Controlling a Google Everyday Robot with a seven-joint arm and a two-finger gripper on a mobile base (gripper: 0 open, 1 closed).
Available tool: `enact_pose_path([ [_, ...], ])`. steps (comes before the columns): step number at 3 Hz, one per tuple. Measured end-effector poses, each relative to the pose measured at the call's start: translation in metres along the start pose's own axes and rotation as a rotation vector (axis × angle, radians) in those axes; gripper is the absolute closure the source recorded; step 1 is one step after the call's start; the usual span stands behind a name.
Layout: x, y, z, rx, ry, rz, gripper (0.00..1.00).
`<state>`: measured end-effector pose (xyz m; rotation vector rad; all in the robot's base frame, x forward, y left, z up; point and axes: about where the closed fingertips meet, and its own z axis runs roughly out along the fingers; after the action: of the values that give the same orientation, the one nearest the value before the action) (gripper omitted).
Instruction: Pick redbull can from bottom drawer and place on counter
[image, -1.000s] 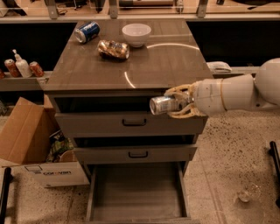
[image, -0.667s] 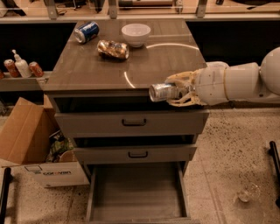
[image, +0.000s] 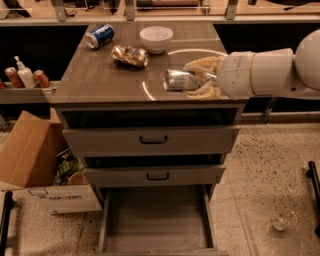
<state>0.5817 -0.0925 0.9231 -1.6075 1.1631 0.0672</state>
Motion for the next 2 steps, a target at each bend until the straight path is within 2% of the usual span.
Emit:
enact_pose_path([
  [2, 0.024, -0.026, 0.012, 0.003, -0.012, 0.216, 1.0],
])
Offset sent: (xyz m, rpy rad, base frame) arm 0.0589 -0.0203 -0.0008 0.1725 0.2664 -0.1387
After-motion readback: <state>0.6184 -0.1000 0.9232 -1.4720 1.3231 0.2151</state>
